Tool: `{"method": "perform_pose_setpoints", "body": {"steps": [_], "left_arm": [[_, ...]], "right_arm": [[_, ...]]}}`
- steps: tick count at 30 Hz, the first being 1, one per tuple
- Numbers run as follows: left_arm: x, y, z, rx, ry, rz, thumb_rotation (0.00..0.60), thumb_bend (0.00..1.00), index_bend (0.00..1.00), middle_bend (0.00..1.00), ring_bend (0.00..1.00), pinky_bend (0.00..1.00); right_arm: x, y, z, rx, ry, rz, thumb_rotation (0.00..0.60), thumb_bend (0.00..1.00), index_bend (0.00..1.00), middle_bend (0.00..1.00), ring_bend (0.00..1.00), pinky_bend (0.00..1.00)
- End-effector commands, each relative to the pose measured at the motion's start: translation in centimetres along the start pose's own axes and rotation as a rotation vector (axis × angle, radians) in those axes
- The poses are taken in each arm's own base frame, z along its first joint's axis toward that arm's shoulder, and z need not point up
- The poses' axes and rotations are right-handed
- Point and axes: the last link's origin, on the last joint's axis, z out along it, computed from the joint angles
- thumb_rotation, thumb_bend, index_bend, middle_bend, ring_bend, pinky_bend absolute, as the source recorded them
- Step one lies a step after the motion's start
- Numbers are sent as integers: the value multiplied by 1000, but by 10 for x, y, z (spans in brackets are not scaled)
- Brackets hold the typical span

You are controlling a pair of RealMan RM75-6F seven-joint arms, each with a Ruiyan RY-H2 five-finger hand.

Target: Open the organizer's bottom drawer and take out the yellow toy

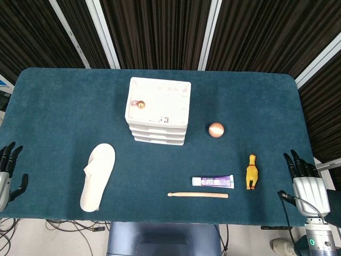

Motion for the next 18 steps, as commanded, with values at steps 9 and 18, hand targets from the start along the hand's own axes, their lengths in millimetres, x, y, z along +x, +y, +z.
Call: {"method": "perform_pose_setpoints", "body": {"steps": [9, 18], "left_arm": [[-1, 0, 0, 5, -15, -5, 600, 462, 51, 0, 0, 0], [-1, 0, 0, 4, -15, -9, 600, 463, 51, 0, 0, 0]], "right_arm": [[2, 0, 0, -22, 15, 16, 600, 75, 53, 52, 188, 234], [2, -2, 0, -9, 13, 26, 600, 74, 53, 51, 188, 234]]}}
